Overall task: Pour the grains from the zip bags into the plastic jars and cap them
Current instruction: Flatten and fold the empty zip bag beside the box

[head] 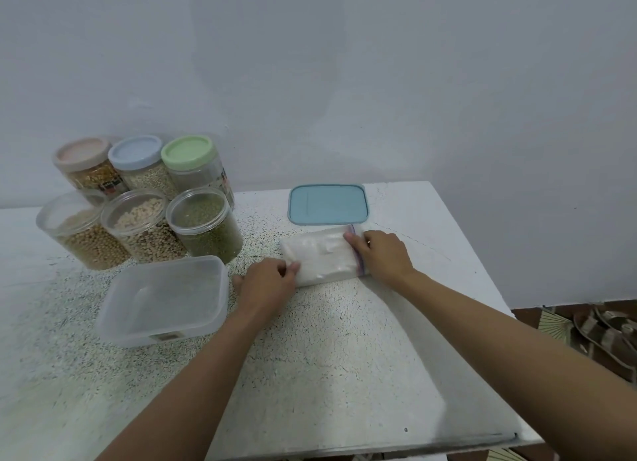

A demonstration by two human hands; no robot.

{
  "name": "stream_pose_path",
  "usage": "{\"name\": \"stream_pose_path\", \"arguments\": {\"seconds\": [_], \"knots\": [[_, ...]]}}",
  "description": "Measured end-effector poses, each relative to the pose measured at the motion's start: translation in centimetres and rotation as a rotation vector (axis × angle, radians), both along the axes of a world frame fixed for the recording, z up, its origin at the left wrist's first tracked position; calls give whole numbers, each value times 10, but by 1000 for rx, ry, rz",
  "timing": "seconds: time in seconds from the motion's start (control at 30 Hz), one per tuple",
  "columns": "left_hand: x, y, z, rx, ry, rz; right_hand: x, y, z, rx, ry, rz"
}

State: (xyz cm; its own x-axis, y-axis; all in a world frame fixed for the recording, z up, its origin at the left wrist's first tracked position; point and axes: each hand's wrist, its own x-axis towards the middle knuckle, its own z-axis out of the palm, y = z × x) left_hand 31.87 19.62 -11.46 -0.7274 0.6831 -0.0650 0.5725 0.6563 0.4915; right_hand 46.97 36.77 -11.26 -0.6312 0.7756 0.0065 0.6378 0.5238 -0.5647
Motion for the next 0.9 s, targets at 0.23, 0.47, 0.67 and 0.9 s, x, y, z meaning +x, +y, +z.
{"name": "stream_pose_path", "arguments": {"seconds": [0.23, 0.47, 0.67, 0.9], "knots": [[-6, 7, 8, 223, 135, -85, -19, 6, -2, 149, -174, 21], [-8, 27, 4, -94, 219, -345, -25, 1, -11, 489, 20, 62], [-23, 31, 0, 17, 57, -221, -15, 12, -26, 494, 85, 326], [-45, 39, 16, -244, -22, -73, -17, 13, -25, 377, -2, 296]]}}
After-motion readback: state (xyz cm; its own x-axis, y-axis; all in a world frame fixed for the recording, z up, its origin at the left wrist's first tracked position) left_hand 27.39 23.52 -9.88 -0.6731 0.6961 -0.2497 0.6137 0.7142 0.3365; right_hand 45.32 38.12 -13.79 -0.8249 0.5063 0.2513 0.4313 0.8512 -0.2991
